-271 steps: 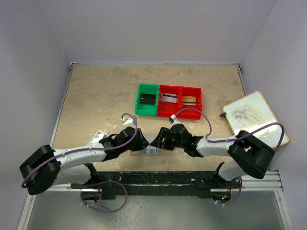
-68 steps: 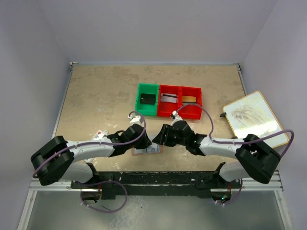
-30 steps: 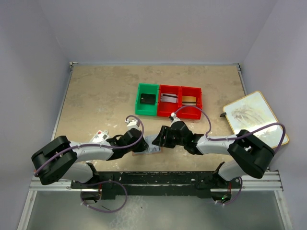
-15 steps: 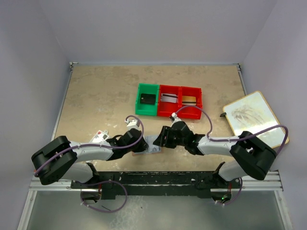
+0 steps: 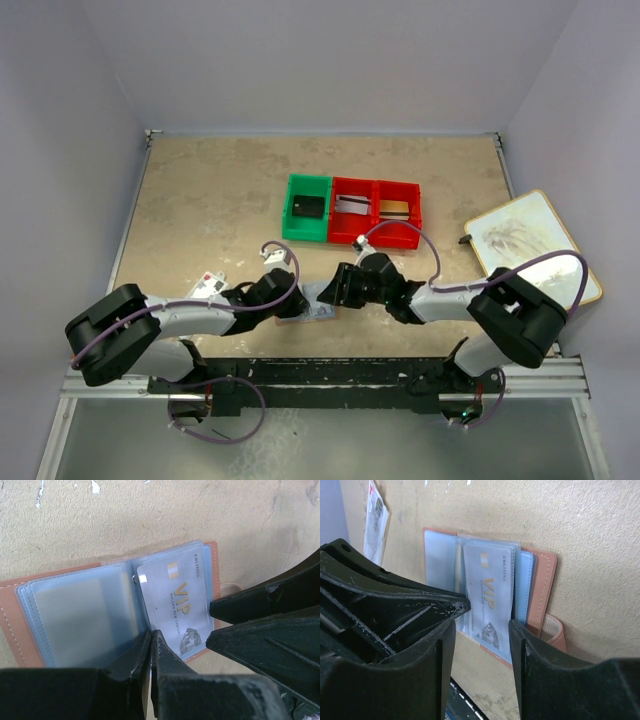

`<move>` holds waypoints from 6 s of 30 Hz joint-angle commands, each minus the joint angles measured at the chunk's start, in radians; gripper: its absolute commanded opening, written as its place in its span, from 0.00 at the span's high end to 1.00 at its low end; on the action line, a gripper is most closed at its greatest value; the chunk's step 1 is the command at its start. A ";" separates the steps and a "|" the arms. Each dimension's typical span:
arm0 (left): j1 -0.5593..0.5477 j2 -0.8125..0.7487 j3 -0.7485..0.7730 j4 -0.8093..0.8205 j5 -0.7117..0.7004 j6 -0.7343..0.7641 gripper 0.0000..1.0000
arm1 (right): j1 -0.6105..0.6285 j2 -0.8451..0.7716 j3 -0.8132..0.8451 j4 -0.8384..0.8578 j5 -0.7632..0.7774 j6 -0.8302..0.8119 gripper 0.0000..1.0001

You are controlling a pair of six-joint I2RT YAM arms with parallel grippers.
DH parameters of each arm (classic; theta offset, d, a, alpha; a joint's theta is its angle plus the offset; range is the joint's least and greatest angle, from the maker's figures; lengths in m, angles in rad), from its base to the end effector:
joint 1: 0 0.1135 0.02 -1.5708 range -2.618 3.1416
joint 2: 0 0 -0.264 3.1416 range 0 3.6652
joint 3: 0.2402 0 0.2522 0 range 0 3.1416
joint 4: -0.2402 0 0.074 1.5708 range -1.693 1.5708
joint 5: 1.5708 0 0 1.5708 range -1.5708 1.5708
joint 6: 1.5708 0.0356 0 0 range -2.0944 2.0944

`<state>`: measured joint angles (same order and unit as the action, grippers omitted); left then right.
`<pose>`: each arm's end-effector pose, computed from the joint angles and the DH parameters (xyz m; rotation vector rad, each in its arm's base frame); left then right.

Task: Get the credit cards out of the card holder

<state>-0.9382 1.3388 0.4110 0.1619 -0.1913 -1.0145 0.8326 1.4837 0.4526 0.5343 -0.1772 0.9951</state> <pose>0.1431 -0.1837 0.1348 -0.1928 2.4364 -0.7300 0.1772 0.2041 0.1452 0.0663 2.3314 1.2244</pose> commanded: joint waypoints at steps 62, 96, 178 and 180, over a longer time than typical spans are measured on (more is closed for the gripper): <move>-0.001 -0.652 -0.018 -0.729 -0.502 -0.161 0.72 | 0.042 0.275 0.358 0.125 -0.202 -0.070 0.52; 0.267 0.111 0.252 -0.397 -0.046 0.317 0.64 | 0.090 0.149 0.006 0.059 -0.094 -0.002 0.55; 0.062 0.078 0.199 -0.352 -0.099 0.228 0.89 | 0.005 0.360 -0.208 0.778 0.004 0.403 1.00; 0.062 0.075 0.194 -0.347 -0.102 0.223 0.89 | 0.005 0.339 -0.207 0.754 0.002 0.394 1.00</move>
<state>-0.8780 1.4261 0.6338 -0.1402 -0.2661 -0.7792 0.8433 1.8572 0.2611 1.3167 -0.2070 1.4078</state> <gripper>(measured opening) 0.113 0.007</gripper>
